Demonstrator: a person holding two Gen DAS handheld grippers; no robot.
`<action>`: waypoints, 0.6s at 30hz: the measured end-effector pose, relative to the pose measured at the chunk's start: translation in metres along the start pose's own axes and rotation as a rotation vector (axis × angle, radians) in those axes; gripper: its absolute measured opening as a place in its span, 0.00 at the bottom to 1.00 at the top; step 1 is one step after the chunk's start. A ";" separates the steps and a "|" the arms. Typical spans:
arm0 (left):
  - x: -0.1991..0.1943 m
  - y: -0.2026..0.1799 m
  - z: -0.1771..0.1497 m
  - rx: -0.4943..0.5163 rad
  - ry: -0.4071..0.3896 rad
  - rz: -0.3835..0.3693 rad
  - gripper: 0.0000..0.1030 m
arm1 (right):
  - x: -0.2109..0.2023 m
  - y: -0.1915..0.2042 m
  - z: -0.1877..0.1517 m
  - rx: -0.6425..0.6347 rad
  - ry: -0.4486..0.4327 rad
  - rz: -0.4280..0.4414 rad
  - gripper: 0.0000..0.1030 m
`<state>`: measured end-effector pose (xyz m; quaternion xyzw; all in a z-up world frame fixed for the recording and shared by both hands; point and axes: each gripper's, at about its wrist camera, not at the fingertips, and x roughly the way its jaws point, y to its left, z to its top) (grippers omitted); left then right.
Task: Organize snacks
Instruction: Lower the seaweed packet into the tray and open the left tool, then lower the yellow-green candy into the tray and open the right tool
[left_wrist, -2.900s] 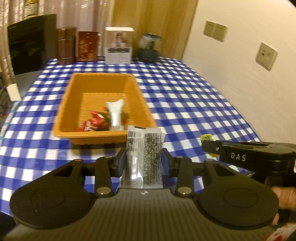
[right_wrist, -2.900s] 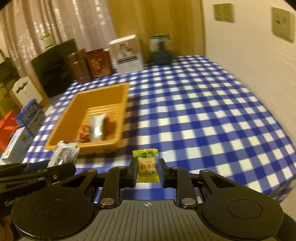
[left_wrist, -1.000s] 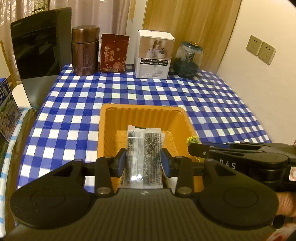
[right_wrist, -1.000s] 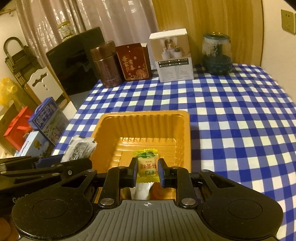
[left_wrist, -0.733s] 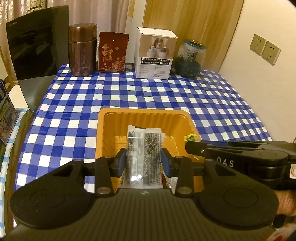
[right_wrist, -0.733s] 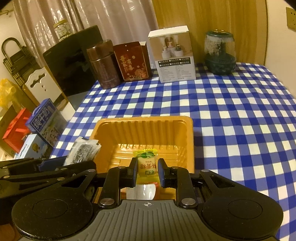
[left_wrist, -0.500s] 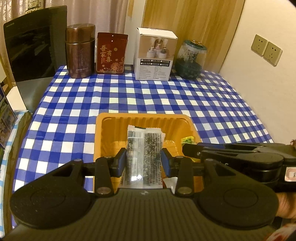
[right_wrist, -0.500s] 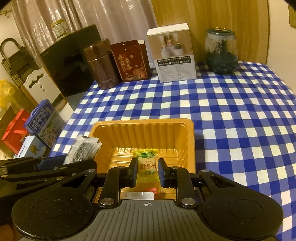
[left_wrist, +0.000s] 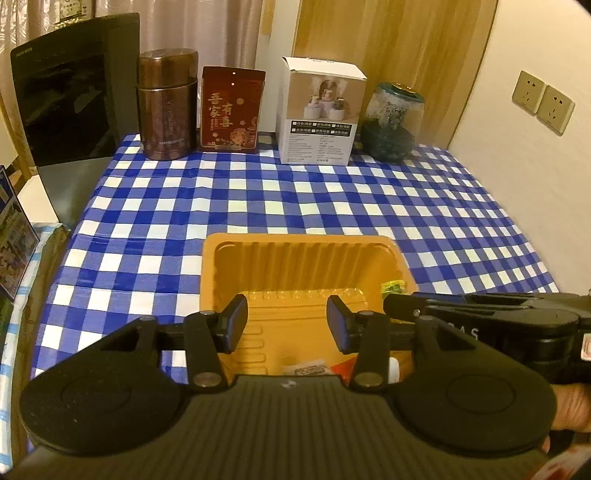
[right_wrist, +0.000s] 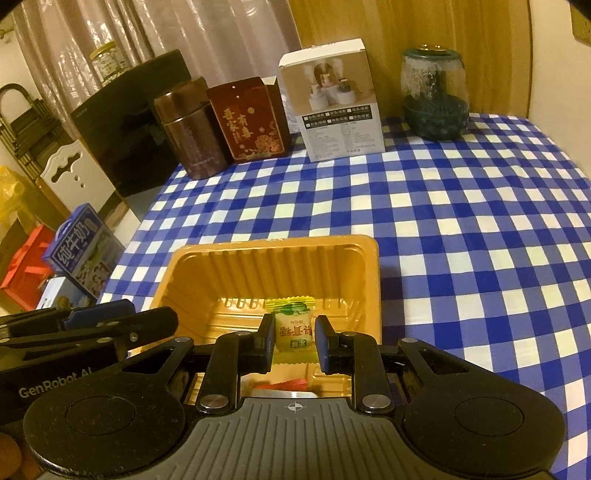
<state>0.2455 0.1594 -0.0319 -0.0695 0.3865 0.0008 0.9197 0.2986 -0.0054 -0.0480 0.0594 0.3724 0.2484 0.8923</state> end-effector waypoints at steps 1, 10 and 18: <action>0.000 0.001 -0.001 -0.001 0.002 0.000 0.42 | 0.000 0.001 0.000 0.001 0.000 0.001 0.23; -0.003 0.000 -0.003 0.008 0.008 0.006 0.44 | 0.001 0.007 0.001 -0.001 0.005 0.013 0.23; -0.003 0.000 -0.005 0.015 0.011 0.002 0.44 | 0.001 0.007 0.001 -0.002 0.006 0.017 0.23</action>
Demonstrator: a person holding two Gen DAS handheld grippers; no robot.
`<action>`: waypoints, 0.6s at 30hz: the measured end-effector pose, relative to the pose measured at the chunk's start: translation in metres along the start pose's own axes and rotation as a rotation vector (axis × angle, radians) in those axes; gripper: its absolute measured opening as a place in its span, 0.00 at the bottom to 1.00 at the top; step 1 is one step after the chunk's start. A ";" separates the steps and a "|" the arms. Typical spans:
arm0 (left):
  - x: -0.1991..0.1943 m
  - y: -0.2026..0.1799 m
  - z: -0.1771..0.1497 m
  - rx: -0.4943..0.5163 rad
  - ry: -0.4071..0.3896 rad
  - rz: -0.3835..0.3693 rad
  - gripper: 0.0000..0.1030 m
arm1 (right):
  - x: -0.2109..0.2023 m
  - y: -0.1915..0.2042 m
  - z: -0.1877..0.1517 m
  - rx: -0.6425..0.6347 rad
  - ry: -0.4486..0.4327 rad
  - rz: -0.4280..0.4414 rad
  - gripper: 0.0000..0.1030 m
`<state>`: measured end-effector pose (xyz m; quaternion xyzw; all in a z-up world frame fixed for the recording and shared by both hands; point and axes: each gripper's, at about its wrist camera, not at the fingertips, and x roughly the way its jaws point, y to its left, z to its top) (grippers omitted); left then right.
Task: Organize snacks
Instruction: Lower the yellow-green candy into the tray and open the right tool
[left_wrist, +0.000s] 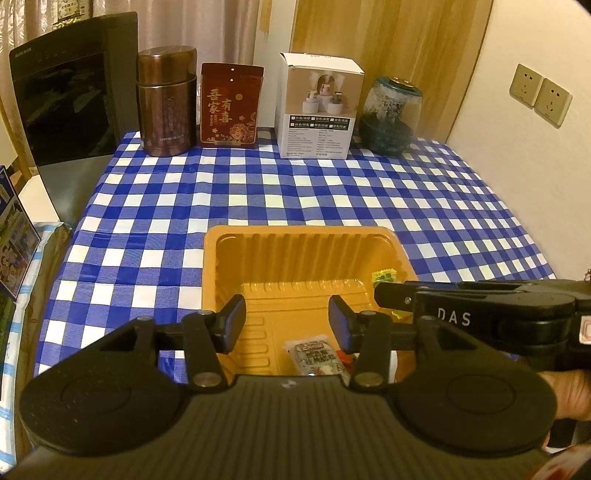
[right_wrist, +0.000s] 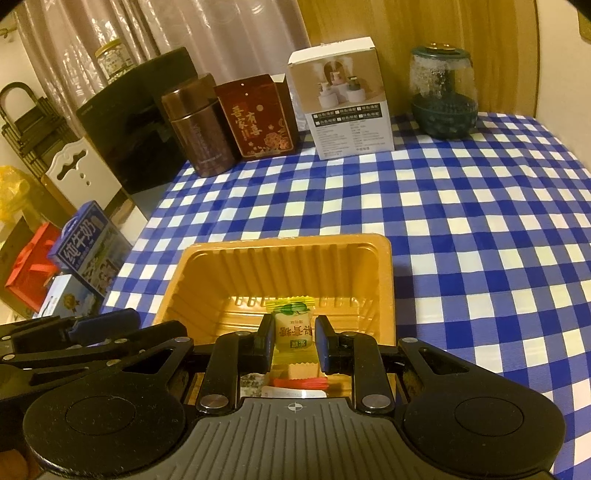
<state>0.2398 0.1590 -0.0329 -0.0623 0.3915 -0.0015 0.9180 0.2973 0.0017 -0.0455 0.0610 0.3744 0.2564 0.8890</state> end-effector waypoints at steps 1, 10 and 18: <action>0.000 0.000 0.000 -0.001 0.000 0.000 0.44 | 0.000 0.000 0.000 0.001 0.001 0.002 0.23; 0.000 -0.001 -0.001 -0.004 0.002 0.000 0.45 | 0.002 -0.002 0.000 0.018 0.005 0.013 0.23; 0.000 0.003 -0.003 -0.001 0.005 0.012 0.51 | 0.000 -0.012 0.002 0.076 -0.018 0.044 0.58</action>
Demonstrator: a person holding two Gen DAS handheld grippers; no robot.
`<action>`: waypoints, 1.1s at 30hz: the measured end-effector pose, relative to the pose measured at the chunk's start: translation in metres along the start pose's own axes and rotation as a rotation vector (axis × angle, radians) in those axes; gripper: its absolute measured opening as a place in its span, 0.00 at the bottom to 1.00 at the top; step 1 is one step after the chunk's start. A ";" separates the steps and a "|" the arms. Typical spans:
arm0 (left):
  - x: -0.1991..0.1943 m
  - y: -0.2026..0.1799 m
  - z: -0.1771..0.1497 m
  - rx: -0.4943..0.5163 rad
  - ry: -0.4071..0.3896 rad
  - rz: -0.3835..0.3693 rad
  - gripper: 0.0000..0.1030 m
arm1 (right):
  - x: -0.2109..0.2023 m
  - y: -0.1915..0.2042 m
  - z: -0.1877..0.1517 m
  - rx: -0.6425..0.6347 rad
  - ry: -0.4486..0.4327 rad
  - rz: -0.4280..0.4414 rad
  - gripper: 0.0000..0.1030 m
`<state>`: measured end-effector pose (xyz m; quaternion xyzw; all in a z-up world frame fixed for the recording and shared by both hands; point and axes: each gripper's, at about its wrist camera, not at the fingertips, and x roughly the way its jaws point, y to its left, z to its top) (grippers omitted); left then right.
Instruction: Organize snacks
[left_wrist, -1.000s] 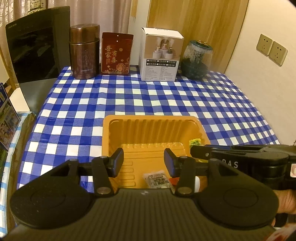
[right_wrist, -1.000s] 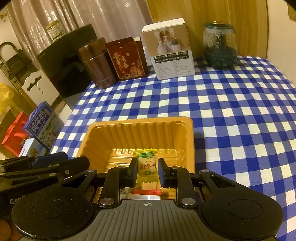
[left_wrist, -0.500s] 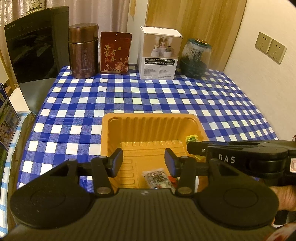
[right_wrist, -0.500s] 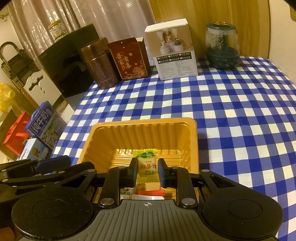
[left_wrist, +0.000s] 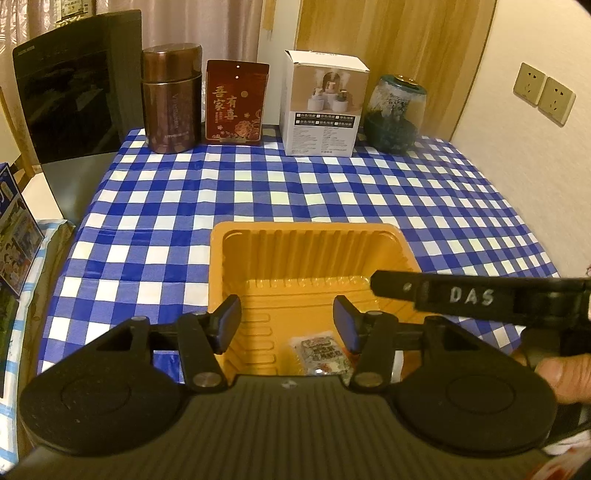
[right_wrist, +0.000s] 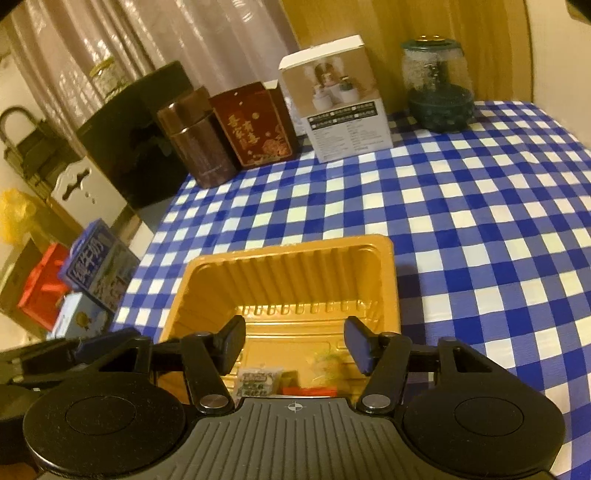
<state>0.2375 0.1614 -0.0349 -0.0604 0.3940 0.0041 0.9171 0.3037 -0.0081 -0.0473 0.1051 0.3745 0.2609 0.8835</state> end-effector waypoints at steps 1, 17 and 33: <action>0.000 0.000 -0.001 0.000 0.001 0.003 0.52 | -0.001 -0.001 0.000 0.002 0.000 -0.003 0.58; -0.035 -0.001 -0.006 -0.004 -0.035 0.008 0.84 | -0.041 -0.009 -0.016 0.015 -0.003 -0.066 0.69; -0.103 -0.016 -0.057 -0.006 -0.056 0.039 1.00 | -0.123 -0.003 -0.068 -0.013 -0.035 -0.118 0.75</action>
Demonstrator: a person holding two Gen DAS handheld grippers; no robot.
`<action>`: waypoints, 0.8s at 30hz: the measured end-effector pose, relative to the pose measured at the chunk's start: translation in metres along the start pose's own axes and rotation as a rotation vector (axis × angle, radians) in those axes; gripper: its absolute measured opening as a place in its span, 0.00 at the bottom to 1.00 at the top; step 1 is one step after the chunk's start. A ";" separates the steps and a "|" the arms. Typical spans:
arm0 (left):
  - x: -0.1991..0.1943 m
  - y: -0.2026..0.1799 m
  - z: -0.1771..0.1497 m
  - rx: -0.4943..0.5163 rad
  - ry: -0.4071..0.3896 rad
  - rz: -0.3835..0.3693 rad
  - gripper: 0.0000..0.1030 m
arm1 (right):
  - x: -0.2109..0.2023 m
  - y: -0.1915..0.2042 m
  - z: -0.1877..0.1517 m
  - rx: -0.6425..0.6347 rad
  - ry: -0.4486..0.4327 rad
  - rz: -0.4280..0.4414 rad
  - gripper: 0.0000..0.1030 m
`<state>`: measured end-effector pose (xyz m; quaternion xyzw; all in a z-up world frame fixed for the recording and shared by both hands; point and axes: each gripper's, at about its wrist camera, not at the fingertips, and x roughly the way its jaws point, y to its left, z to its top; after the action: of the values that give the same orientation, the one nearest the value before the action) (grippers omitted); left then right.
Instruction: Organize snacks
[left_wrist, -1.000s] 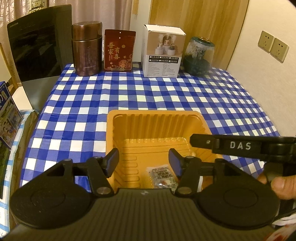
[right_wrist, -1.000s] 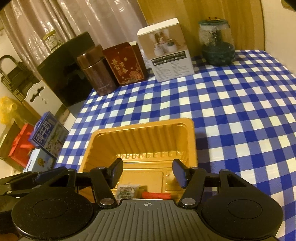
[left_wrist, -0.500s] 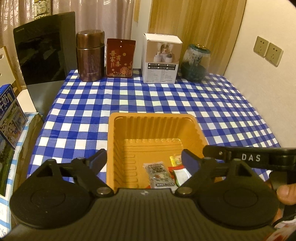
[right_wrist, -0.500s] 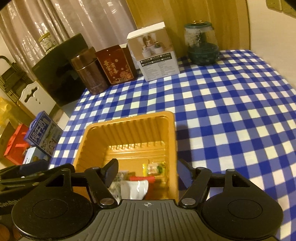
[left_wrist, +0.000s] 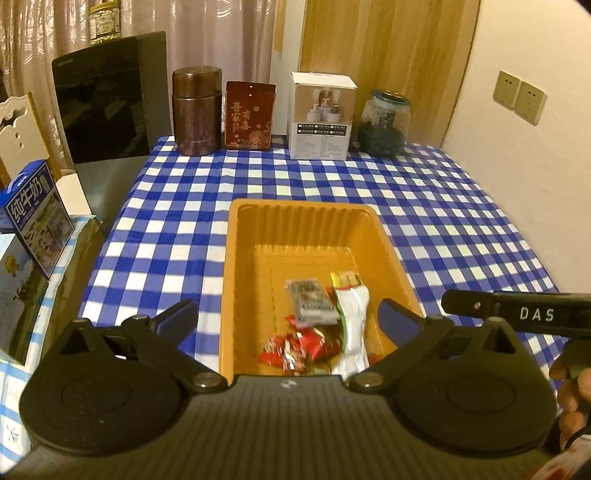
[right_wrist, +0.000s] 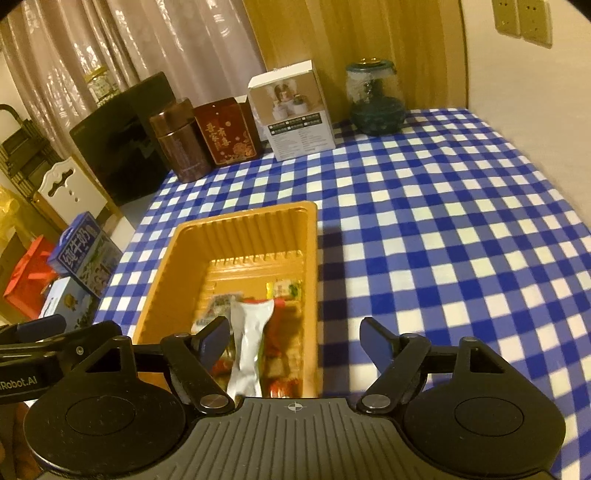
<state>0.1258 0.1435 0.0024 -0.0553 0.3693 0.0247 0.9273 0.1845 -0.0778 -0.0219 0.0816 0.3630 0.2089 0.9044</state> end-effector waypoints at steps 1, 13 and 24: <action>-0.004 -0.001 -0.004 0.001 -0.003 0.005 1.00 | -0.004 0.000 -0.003 -0.003 -0.001 0.000 0.76; -0.037 -0.013 -0.048 -0.014 0.040 0.052 1.00 | -0.045 0.002 -0.043 -0.046 -0.002 -0.022 0.76; -0.064 -0.019 -0.074 -0.028 0.048 0.103 1.00 | -0.069 0.006 -0.078 -0.090 0.018 -0.039 0.77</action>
<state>0.0310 0.1154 -0.0053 -0.0499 0.3934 0.0760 0.9149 0.0841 -0.1033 -0.0337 0.0320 0.3632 0.2080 0.9076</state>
